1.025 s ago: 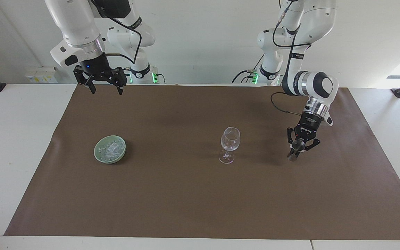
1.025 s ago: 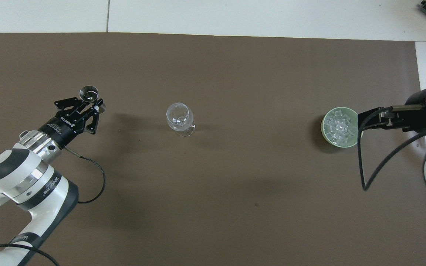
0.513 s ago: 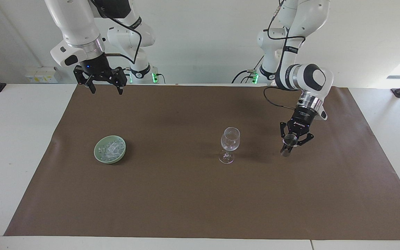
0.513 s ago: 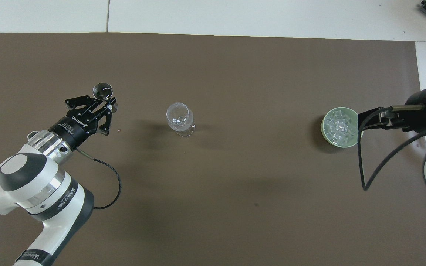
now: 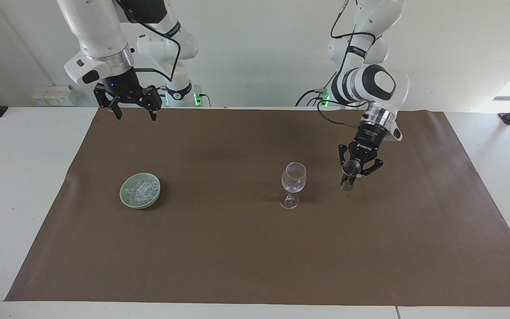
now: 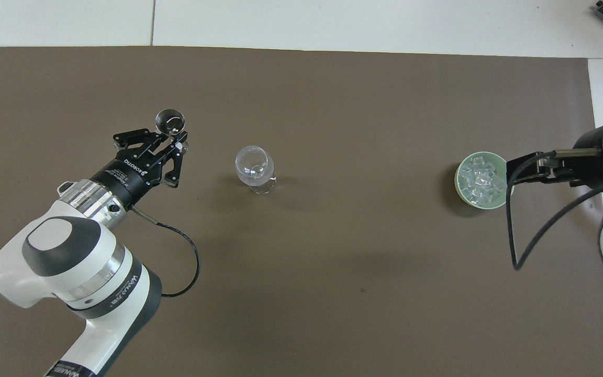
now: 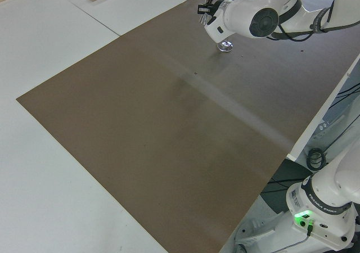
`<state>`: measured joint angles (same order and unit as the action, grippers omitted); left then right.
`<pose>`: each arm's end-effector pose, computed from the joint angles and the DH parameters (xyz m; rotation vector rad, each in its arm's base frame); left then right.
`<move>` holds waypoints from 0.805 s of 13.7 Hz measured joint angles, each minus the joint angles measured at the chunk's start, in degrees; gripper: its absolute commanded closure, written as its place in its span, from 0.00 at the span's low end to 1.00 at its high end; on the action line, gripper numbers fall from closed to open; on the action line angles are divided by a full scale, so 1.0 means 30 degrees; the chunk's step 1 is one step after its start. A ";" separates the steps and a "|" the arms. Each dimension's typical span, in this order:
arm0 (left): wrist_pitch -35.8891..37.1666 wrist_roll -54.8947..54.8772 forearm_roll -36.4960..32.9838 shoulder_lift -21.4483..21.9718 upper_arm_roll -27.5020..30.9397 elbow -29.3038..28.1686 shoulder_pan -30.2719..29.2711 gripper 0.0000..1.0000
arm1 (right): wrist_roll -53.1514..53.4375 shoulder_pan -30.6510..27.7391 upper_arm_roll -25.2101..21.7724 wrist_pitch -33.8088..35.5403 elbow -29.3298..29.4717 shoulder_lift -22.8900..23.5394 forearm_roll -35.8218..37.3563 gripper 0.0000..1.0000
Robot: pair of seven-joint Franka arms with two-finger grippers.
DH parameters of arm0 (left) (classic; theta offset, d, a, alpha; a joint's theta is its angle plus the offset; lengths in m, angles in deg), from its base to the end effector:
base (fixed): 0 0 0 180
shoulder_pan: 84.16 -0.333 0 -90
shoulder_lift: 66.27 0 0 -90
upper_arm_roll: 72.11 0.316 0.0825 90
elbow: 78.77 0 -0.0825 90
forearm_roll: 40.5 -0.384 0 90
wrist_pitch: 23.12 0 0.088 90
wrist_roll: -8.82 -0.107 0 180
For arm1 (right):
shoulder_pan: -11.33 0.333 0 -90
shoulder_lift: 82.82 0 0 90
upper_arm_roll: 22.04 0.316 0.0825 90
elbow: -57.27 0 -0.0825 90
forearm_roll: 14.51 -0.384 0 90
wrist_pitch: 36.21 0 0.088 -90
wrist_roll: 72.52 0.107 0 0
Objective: Pour wine and add ice with both arms
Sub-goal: 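Lift the jigger with the left gripper and carry it toward the glass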
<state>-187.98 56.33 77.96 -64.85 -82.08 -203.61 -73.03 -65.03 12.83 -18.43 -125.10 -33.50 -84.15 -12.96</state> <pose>0.5134 -0.1447 0.4161 0.7390 1.8893 -0.3176 0.5434 0.0461 0.6293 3.1115 -0.0653 -0.0100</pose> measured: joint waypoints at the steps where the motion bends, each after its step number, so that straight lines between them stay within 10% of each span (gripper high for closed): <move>1: -0.0090 0.0005 0.0000 -0.0005 -0.0157 0.0014 0.0004 1.00 | 0.0000 0.0000 0.0000 0.0000 0.0000 0.0000 0.0000 0.00; 11: -0.2233 -0.0020 -0.0069 -0.0248 -0.0768 0.0412 0.1980 1.00 | 0.0000 0.0000 0.0000 0.0000 0.0000 0.0000 0.0000 0.00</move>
<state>-194.68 56.27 77.76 -65.60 -84.38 -202.37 -67.09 -65.03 12.83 -18.43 -125.10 -33.50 -84.15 -12.96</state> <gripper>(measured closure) 0.789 0.000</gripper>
